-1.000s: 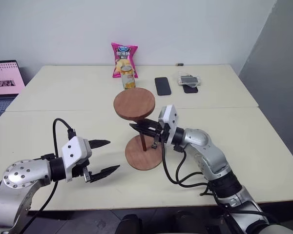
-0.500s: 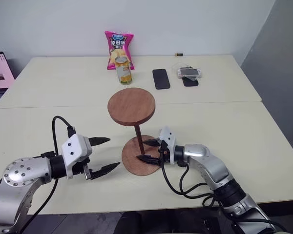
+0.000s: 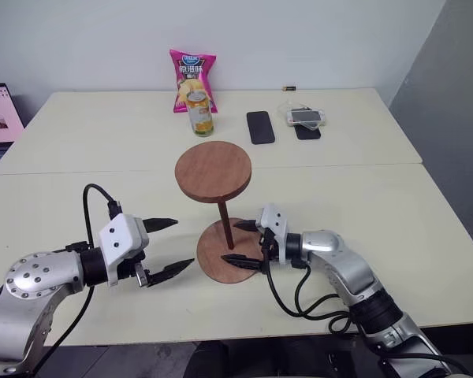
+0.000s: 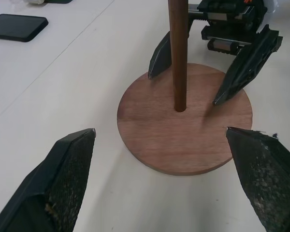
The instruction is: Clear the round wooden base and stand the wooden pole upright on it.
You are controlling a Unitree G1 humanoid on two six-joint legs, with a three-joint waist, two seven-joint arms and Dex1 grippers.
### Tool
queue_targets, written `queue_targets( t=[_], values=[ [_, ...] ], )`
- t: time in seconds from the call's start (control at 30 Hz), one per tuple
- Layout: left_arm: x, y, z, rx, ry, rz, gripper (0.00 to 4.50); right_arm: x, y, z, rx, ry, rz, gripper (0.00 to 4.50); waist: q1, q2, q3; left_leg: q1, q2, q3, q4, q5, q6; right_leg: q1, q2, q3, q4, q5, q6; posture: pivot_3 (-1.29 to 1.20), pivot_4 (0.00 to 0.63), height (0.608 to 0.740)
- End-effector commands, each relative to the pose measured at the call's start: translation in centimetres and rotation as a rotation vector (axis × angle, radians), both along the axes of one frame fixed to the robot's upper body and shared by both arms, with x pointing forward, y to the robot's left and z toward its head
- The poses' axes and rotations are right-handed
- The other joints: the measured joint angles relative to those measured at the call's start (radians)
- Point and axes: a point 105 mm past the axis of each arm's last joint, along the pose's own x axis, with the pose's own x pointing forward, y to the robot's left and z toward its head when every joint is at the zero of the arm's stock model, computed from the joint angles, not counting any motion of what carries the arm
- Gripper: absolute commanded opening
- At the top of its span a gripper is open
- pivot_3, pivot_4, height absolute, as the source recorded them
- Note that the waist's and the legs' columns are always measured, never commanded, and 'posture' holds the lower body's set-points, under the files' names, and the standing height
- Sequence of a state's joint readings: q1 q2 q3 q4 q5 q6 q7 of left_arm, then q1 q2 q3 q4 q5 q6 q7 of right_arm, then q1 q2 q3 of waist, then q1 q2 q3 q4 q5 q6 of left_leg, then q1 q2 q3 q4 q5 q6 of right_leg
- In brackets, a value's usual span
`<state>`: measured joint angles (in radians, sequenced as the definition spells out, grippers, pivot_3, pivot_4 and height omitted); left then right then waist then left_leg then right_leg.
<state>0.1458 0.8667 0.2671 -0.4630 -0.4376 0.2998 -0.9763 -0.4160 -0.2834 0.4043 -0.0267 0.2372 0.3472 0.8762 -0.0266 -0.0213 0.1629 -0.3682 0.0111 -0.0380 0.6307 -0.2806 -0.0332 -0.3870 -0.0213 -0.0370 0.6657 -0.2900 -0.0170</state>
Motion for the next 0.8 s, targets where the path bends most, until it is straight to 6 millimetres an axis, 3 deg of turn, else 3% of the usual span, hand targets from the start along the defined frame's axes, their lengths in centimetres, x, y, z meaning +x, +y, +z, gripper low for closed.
queue_targets(
  t=[0.03,0.23,0.5,0.8],
  values=[
    [-0.1,-0.5,0.6,0.013,-0.032,-0.021,4.5,-0.9,-0.8,1.8,-0.001,-0.124,0.085,4.48,0.0,0.0,0.0,0.0,0.0,0.0,0.0,0.0,0.0,0.0,0.0,0.0,0.0,0.0,0.0,0.0,0.15,0.74],
    [-0.2,-0.2,0.4,0.016,-0.031,-0.02,4.5,-1.1,-2.3,1.8,-0.024,-0.138,0.096,4.48,0.0,0.0,0.0,0.0,0.0,0.0,0.0,0.0,0.0,0.0,0.0,0.0,0.0,0.0,0.0,0.0,0.15,0.74],
    [0.8,2.3,-0.1,0.107,-0.033,0.143,4.5,-1.0,-7.8,4.0,-0.072,-0.149,0.016,4.48,0.005,-0.001,0.001,0.001,0.0,0.0,0.001,0.0,0.0,0.001,0.0,0.0,0.0,0.0,0.0,0.0,0.15,0.74],
    [0.8,3.4,0.6,0.146,-0.019,0.161,4.5,-2.6,-13.1,6.4,-0.142,-0.145,-0.005,4.48,0.012,-0.001,0.003,0.001,0.0,0.0,0.001,0.0,0.0,0.001,0.0,0.0,0.0,0.0,0.0,0.0,0.15,0.74]
  ],
)
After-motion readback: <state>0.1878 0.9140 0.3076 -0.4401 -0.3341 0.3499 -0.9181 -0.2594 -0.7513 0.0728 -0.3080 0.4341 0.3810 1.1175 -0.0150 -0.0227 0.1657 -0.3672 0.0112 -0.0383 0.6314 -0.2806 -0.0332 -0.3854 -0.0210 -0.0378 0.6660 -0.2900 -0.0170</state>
